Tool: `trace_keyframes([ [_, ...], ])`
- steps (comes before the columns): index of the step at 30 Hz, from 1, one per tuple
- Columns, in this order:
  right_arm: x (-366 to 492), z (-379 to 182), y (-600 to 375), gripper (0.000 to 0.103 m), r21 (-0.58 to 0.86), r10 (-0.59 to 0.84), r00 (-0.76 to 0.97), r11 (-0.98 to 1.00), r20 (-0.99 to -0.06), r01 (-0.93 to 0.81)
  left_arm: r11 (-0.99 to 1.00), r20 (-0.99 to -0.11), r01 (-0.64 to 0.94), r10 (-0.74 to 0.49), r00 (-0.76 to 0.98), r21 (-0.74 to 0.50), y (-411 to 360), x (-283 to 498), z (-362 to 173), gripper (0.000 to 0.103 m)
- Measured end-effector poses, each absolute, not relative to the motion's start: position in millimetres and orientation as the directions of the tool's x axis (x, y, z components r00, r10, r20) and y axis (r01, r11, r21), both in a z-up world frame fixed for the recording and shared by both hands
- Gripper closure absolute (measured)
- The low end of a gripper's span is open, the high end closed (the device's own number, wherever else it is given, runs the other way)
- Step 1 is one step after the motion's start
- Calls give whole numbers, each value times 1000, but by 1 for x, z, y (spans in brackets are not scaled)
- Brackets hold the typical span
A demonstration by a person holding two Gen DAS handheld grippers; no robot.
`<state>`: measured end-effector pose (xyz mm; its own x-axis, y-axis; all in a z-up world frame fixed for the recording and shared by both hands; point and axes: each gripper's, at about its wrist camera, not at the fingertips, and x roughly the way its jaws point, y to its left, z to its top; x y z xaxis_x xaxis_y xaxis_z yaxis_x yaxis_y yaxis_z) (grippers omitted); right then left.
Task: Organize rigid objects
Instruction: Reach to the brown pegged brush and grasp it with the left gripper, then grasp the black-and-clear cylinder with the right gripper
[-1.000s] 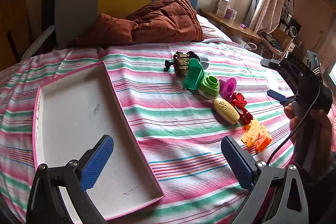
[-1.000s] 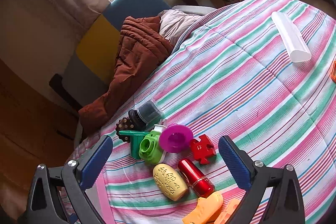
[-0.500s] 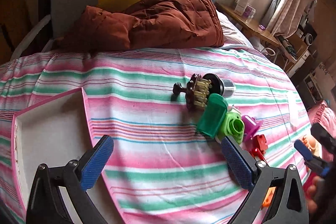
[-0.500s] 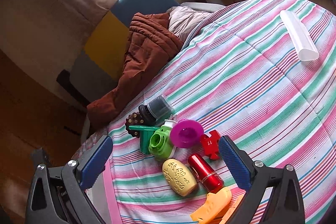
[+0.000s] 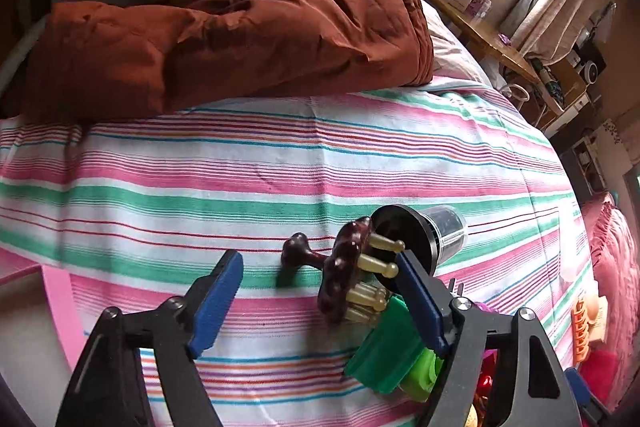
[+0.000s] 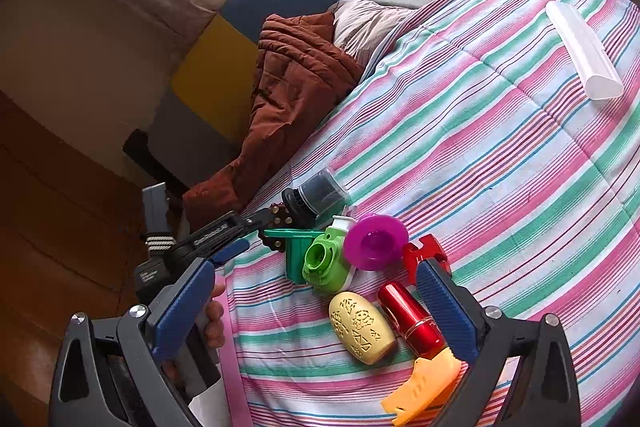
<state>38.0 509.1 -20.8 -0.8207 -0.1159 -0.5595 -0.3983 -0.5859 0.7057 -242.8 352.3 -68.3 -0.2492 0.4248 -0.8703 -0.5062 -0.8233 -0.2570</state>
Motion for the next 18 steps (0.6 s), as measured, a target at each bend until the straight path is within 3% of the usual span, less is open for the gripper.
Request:
trace_keyframes([
  [3, 38, -22, 510, 0, 713, -122, -820, -575, -559, -401, -807, -863, -507, 458, -211, -304, 358, -248, -81, 29],
  [4, 38, -23, 510, 0, 713, -121, -819, -574, -561, -403, -799, -853, -498, 483, -199, -336, 356, -249, -83, 36],
  [7, 39, -23, 511, 0, 709, -112, -817, -571, -566, -413, -788, -825, -473, 530, -196, -394, 344, -248, -83, 37],
  [18, 30, -27, 502, 0, 635, -86, -765, -621, -638, -459, -792, -799, -494, 534, -276, -358, 275, -199, -61, 37],
])
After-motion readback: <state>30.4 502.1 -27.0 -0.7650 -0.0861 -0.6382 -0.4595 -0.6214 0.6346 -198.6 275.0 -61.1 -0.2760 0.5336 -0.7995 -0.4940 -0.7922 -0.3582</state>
